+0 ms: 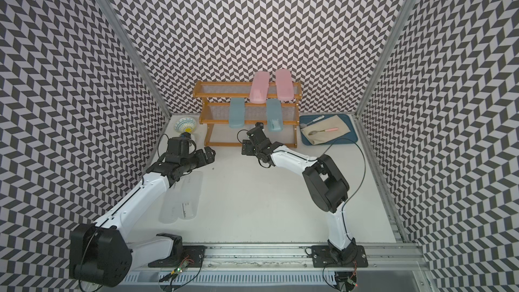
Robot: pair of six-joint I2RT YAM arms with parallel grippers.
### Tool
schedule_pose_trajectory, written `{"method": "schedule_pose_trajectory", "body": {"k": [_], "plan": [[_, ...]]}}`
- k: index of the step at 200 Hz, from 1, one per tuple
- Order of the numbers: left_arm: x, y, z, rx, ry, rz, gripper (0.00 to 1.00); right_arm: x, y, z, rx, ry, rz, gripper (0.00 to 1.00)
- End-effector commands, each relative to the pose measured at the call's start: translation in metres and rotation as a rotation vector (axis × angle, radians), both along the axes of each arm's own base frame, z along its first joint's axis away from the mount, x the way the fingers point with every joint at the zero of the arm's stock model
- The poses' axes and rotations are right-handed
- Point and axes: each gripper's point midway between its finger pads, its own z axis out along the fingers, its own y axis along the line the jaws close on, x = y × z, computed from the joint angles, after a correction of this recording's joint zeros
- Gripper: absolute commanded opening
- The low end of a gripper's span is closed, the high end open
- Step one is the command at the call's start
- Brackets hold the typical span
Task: Place the pencil cases on the shelf according to color
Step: Place the pencil case on the shelf.
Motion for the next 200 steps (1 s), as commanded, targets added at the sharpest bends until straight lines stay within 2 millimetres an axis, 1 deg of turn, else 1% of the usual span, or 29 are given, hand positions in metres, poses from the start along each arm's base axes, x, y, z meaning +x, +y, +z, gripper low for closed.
{"method": "schedule_pose_trajectory", "body": {"k": [1, 21, 43, 61, 75, 90, 111, 123, 140, 162, 180, 200], "plan": [[0.003, 0.003, 0.001, 0.021, -0.004, 0.002, 0.99, -0.012, -0.001, 0.001, 0.024, -0.004, 0.041, 0.75], [0.004, 0.004, 0.001, 0.022, -0.002, 0.004, 0.99, -0.024, -0.002, -0.009, 0.038, 0.014, 0.064, 0.61], [0.004, 0.004, 0.000, 0.017, 0.000, 0.005, 0.99, -0.034, 0.002, -0.024, 0.034, 0.037, 0.110, 0.49], [0.004, 0.002, -0.001, 0.009, 0.004, 0.001, 0.99, -0.037, 0.003, -0.041, 0.014, 0.066, 0.123, 0.44], [0.004, 0.002, -0.002, 0.008, 0.006, 0.000, 0.99, -0.037, 0.004, -0.051, 0.004, 0.077, 0.128, 0.43], [0.004, 0.003, -0.002, 0.009, 0.006, 0.002, 0.99, -0.032, 0.005, -0.060, -0.013, 0.085, 0.121, 0.42], [0.005, 0.004, -0.004, 0.010, 0.010, 0.004, 0.99, -0.021, 0.008, -0.064, -0.025, 0.079, 0.110, 0.41], [0.006, 0.006, -0.003, 0.010, 0.010, 0.009, 0.99, -0.013, 0.007, -0.066, -0.028, 0.078, 0.098, 0.40], [0.006, 0.009, -0.005, 0.004, 0.014, 0.019, 0.99, -0.002, 0.007, -0.064, -0.021, 0.068, 0.093, 0.40], [0.008, 0.012, -0.007, -0.011, 0.017, 0.022, 0.99, 0.011, 0.009, -0.054, -0.013, 0.039, 0.094, 0.40], [0.009, 0.013, -0.010, -0.012, 0.028, 0.025, 0.99, 0.017, 0.009, -0.051, -0.013, 0.029, 0.089, 0.40], [0.010, 0.014, -0.011, -0.004, 0.036, 0.026, 0.99, 0.020, 0.007, -0.052, -0.009, 0.031, 0.084, 0.40]]}}
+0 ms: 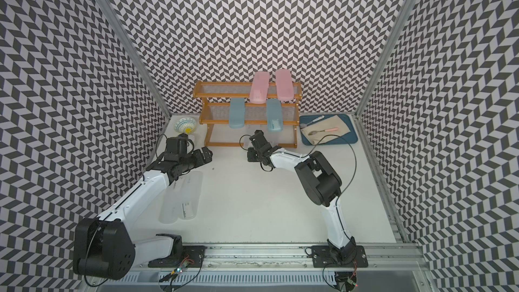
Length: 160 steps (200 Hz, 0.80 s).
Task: Place the pencil cases on the shelf according to color
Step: Place the pencil case on the shelf.
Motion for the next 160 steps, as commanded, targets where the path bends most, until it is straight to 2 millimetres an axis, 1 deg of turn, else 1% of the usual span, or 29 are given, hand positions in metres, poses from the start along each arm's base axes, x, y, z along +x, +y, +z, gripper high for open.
{"method": "schedule_pose_trajectory", "body": {"k": [1, 19, 36, 61, 77, 99, 123, 140, 160], "plan": [[0.005, 0.000, 0.005, 0.002, -0.012, -0.010, 0.99, 0.015, 0.004, 0.009, 0.021, -0.054, 0.000, 0.40], [0.005, 0.006, 0.004, 0.014, -0.010, 0.011, 0.99, 0.013, 0.003, 0.007, 0.024, -0.046, 0.004, 0.40], [0.006, 0.010, 0.003, 0.009, -0.007, 0.028, 0.99, 0.005, 0.002, 0.010, 0.039, -0.037, 0.017, 0.44], [0.005, 0.012, -0.004, -0.025, 0.012, 0.063, 0.99, -0.010, -0.005, 0.023, 0.061, -0.038, 0.021, 0.61], [0.000, 0.007, -0.019, -0.075, 0.029, 0.077, 0.99, -0.023, -0.012, 0.031, 0.074, -0.034, 0.017, 0.72], [-0.016, 0.007, -0.050, -0.114, 0.098, 0.121, 0.99, -0.044, -0.019, 0.044, 0.089, -0.037, 0.029, 0.80], [-0.038, 0.019, -0.076, -0.092, 0.184, 0.205, 0.99, -0.070, -0.027, 0.054, 0.097, -0.041, 0.044, 0.83], [-0.054, 0.029, -0.086, -0.070, 0.222, 0.272, 0.99, -0.088, -0.033, 0.059, 0.105, -0.046, 0.052, 0.84], [-0.071, 0.036, -0.096, -0.066, 0.243, 0.332, 0.99, -0.108, -0.041, 0.060, 0.107, -0.044, 0.056, 0.85]]}}
